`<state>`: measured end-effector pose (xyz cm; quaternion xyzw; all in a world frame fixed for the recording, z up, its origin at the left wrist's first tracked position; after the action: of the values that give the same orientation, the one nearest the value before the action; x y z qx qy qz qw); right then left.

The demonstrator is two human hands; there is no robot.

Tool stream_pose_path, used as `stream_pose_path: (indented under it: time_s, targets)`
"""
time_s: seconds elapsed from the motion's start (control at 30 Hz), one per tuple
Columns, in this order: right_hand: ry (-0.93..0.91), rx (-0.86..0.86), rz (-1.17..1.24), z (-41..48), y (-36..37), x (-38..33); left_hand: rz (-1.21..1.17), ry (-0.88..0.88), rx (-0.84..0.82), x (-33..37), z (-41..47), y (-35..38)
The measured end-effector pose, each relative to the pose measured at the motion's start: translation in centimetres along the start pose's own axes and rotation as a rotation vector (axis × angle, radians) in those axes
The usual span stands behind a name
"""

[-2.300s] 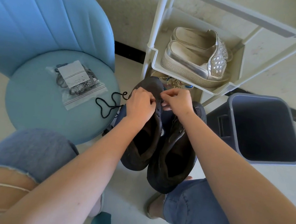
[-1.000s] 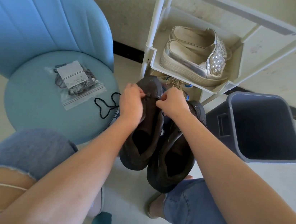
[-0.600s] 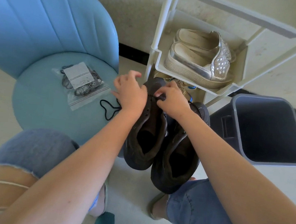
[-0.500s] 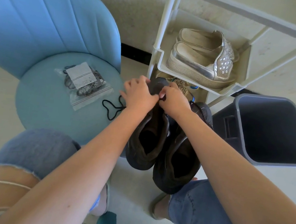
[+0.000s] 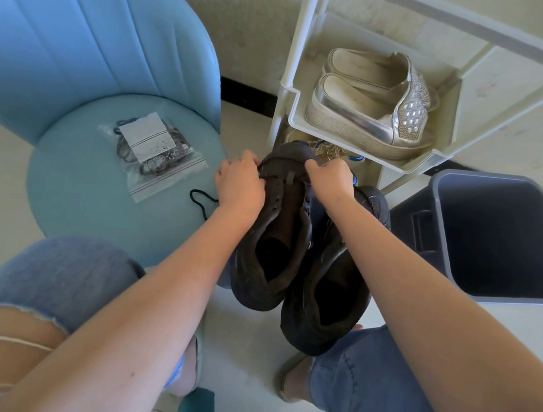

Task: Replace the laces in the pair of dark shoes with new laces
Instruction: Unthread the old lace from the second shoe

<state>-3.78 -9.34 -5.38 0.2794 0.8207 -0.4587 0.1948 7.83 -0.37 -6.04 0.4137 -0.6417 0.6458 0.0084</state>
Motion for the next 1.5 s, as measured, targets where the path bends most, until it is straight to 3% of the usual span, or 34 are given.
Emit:
stream_pose_path:
  time_s: [0.13,0.23,0.33,0.43,0.57,0.67,0.73,0.83,0.93,1.07,1.13,1.23,1.37,1.5]
  targets:
    - [0.021,0.040,-0.009,0.1,-0.3,-0.1,0.062,0.070,-0.061,0.1,0.6,0.2]
    - [-0.213,0.025,-0.126,-0.5,-0.2,-0.6,-0.004,0.081,-0.052,0.4,0.5,0.6]
    - [-0.442,-0.074,-0.503,-1.7,0.8,-0.3,-0.122,0.037,0.009,0.2,0.6,0.6]
    - [-0.550,-0.053,-0.629,-1.9,1.0,0.2,-0.200,-0.032,0.077,-0.2,0.6,0.6]
    - [-0.503,-0.085,-0.645,-1.4,0.8,0.6,-0.633,-0.282,0.281,0.0,0.8,-1.1]
    - [-0.487,-0.097,-0.619,-1.5,1.0,0.7,-1.165,-0.475,0.553,0.0,3.0,-4.5]
    - [-0.471,-0.091,-0.587,-1.6,1.1,0.8,-1.409,-0.467,0.673,0.5,3.8,-6.7]
    - [-0.448,-0.099,-0.513,-1.9,1.1,0.9,-1.544,-0.395,0.782,0.8,4.0,-8.2]
    - [-0.441,-0.111,-0.500,-1.8,1.1,0.9,-1.374,-0.291,0.661,0.8,3.9,-7.2]
    - [-0.384,-0.112,-0.456,-1.3,1.1,0.7,-0.804,-0.301,-0.006,0.6,3.2,-3.1]
    - [-0.370,-0.102,-0.440,-1.3,1.3,0.8,-0.435,-0.181,-0.176,0.1,2.4,-0.8]
    - [-0.381,-0.094,-0.450,-1.3,1.2,1.0,-0.083,0.014,-0.138,-0.4,1.4,0.5]
    - [-0.385,-0.094,-0.459,-1.2,1.2,0.9,-0.119,0.051,-0.096,-1.0,1.8,0.6]
    - [-0.372,-0.084,-0.443,-1.1,1.3,0.9,-0.003,0.069,-0.094,-0.6,1.7,0.7]
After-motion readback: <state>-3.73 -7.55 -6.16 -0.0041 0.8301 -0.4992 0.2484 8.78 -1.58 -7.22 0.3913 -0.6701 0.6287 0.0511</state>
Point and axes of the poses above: each hand's wrist, its own z-axis towards the middle knuckle, its own y-axis out of the palm, x = y × z, the point moved 1 cm from there along z, towards the middle knuckle, and after that the axes turned 8 degrees about y, right-handed, at the moved point
